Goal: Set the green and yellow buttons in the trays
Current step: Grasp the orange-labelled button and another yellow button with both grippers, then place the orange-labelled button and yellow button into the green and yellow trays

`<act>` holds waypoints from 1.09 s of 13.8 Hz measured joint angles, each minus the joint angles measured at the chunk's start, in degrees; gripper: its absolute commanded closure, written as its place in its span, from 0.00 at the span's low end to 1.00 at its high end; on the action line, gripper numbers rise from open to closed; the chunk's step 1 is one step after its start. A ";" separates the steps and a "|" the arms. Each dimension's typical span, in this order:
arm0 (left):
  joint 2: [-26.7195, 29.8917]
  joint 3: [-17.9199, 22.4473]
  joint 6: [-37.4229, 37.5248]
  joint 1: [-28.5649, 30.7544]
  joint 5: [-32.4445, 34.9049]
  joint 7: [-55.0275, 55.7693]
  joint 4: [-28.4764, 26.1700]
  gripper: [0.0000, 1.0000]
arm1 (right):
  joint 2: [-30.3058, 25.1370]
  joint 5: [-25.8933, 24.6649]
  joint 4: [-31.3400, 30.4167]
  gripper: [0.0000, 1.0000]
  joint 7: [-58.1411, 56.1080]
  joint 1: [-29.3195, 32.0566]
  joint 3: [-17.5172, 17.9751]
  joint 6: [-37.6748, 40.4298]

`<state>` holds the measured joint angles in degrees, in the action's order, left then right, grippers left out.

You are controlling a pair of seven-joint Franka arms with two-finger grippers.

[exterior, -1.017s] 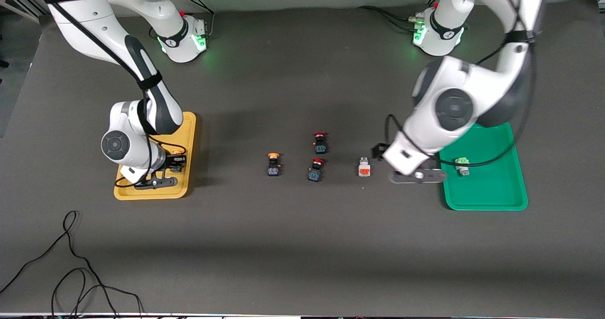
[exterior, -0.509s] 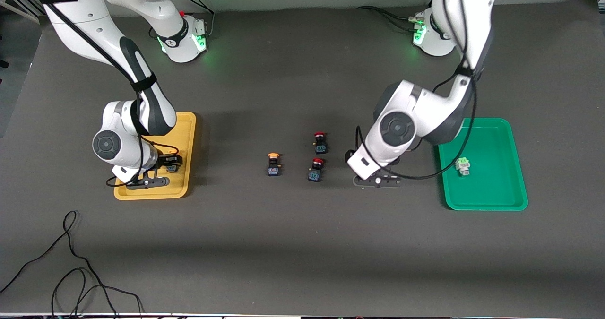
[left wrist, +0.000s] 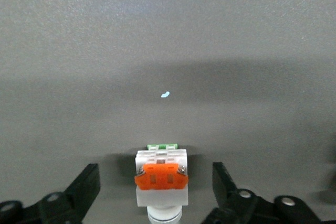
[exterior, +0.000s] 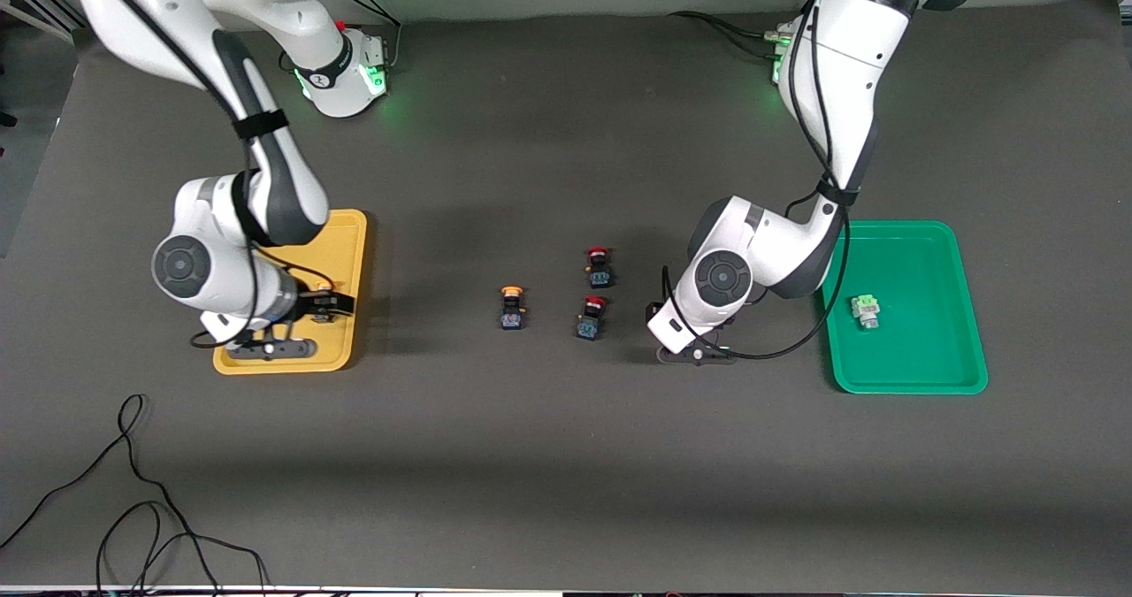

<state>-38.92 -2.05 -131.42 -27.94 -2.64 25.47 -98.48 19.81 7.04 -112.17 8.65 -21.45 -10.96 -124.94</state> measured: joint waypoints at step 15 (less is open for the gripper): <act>20.93 1.22 23.90 7.80 -1.03 1.82 4.50 0.71 | 25.20 4.14 24.26 0.00 24.61 -20.22 0.73 -1.40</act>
<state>-17.99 -0.83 -107.52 -20.14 -3.68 27.29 -93.98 45.01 11.18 -87.92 33.26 -41.67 -10.23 -126.34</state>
